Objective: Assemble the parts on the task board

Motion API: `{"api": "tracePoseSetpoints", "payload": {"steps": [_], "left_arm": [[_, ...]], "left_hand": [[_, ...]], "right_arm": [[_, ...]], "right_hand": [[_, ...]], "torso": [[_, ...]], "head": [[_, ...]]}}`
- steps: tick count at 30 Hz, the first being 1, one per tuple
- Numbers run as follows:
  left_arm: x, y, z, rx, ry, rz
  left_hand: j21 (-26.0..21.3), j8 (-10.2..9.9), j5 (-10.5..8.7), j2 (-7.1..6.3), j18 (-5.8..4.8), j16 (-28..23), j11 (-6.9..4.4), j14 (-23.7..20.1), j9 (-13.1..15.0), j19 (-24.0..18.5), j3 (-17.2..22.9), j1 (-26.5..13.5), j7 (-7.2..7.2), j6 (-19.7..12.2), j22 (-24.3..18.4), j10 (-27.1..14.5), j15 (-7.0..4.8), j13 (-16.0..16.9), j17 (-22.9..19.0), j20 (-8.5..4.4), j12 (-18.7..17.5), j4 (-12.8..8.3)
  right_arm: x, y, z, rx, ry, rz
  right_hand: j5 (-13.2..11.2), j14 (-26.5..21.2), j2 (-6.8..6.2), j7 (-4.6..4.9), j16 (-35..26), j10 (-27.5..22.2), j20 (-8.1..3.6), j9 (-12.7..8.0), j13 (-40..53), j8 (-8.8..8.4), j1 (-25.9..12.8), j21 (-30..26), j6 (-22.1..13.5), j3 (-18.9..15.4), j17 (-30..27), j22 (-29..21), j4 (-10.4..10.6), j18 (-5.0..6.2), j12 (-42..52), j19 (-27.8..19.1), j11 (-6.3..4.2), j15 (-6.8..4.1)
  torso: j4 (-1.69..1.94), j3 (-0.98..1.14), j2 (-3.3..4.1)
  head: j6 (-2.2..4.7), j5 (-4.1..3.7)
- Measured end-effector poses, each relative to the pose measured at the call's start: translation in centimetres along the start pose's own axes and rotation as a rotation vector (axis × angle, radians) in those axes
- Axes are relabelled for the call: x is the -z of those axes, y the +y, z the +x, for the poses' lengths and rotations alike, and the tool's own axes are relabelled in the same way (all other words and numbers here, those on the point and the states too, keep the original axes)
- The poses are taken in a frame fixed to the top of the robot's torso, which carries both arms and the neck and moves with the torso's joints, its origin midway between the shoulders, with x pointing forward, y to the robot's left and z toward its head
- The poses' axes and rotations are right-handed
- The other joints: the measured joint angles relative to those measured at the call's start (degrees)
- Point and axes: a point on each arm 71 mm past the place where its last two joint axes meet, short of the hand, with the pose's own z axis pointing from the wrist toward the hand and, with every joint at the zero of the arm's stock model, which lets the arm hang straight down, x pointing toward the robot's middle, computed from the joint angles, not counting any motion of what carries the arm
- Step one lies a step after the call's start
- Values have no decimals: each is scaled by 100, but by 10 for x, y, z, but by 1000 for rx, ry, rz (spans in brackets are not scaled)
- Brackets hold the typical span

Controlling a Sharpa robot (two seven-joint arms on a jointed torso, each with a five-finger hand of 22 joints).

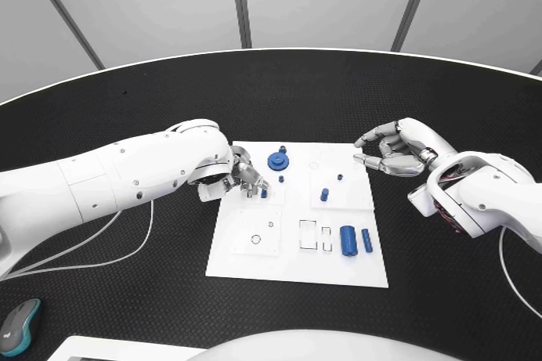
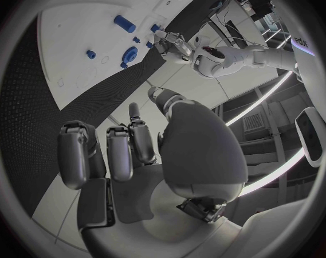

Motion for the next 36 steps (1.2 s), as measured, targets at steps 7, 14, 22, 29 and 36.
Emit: {"api": "tracePoseSetpoints", "payload": {"steps": [7,14,22,29,36], "left_arm": [[12,8,-16,31,-6,21],[26,13,-57,73,-71,31],[26,12,-82,88,-131,21],[19,7,-91,52,-172,2],[10,4,-95,34,-178,-19]], "left_hand": [[-70,-176,0,18,0,0,84,0,-22,0,-24,361,71,-159,-83,-272,1,-292,0,0,-204,-24],[-131,-305,0,1,0,0,143,11,-88,-39,-71,426,163,-268,-187,-368,53,-342,0,16,-277,-24],[-131,-331,0,21,0,0,164,11,-114,-39,-87,446,163,-268,-183,-388,53,-361,0,16,-277,-8],[-158,-446,-27,21,0,-7,236,12,-167,-79,-179,446,215,-320,-266,-522,94,-490,0,56,-358,15],[-179,-487,-116,37,0,-21,246,11,-196,-104,-253,355,215,-319,-282,-573,135,-503,0,81,-358,15]], "right_arm": [[-1,-4,-2,5,-5,8],[-2,-6,-3,8,-10,14],[-2,-6,-3,8,-11,14],[-2,-5,-2,7,-9,12],[-2,-5,-2,6,-7,10]], "right_hand": [[0,0,0,0,-22,0,0,0,0,0,0,0,0,0,0,0,0,0,0,0,0,0],[0,0,0,0,-22,0,0,-1,-1,0,0,0,0,0,0,0,0,0,0,0,0,0],[29,0,0,0,-22,0,0,-1,-1,0,0,0,0,0,4,0,0,0,0,0,0,0],[29,0,0,0,-22,0,0,-1,-2,0,0,0,0,0,4,0,0,1,0,0,0,0],[29,0,0,0,-22,0,0,-1,-2,0,0,0,0,0,3,0,0,0,0,0,0,0]], "torso": [[10,-4,-7],[13,4,-11],[18,1,7],[26,-6,29],[17,-13,46]], "head": [[92,-24],[197,-8],[294,-3],[332,-2],[345,37]]}}
